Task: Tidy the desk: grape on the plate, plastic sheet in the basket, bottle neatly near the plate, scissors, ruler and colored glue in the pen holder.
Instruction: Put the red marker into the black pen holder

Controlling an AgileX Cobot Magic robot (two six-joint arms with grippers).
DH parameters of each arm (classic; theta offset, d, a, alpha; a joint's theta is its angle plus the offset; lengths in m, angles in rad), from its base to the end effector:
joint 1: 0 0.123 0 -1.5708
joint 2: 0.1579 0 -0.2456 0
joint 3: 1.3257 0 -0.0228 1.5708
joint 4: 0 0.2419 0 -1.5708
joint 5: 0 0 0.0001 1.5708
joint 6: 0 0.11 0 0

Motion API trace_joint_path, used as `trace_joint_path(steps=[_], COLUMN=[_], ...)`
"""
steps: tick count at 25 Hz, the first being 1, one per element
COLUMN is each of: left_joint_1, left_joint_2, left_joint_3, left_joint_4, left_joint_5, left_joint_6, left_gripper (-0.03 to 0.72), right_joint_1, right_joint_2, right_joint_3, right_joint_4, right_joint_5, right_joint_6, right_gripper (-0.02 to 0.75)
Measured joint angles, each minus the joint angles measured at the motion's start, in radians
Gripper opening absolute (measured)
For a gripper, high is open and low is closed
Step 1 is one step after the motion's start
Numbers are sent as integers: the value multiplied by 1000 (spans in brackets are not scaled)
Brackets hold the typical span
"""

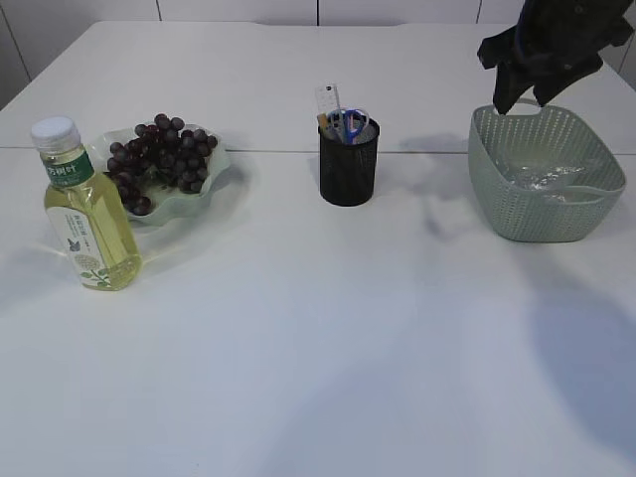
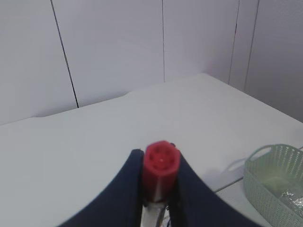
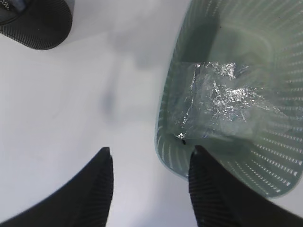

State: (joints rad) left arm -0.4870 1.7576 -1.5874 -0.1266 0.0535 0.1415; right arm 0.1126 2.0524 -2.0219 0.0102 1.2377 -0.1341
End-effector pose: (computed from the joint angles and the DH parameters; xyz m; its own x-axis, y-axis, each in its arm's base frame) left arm 0.3840 -0.2042 0.3418 -0.1127 0.0768 -0.9907 0.4756 0.8795 0.0140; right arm 0.4257 0.0492 0.2548 -0.8962 -0.2326 -0.3779 -0.2349 0.9712 -0.0407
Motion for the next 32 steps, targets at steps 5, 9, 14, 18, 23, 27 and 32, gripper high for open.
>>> trace_joint_path(steps=[5,9,14,18,23,27,32], left_joint_1=[-23,-43,-45,-45,-45,-47,-69], left_joint_2=[57,121,215,294,377,416,456], left_joint_3=[-47,-96,-183,-253,-308,-312,-312], left_joint_4=[-5,-5,-24,-38,-72,-127,-141], left_joint_5=[31,48,49,49,42,14,-21], left_joint_6=[0,0,0,0,0,0,0], left_gripper=[95,95,95,95,95,95,95], right_joint_1=[-2,-2,-2,-2,-2,-2,-2], right_joint_2=[-2,-2,-2,-2,-2,-2,-2], right_joint_3=[0,0,0,0,0,0,0], right_joint_4=[-2,-25,-53,-54,-54,-54,-54], right_joint_5=[2,4,4,4,4,4,4], right_joint_6=[23,27,29,29,29,29,29], right_gripper=[319,302,301,300,300,300,300])
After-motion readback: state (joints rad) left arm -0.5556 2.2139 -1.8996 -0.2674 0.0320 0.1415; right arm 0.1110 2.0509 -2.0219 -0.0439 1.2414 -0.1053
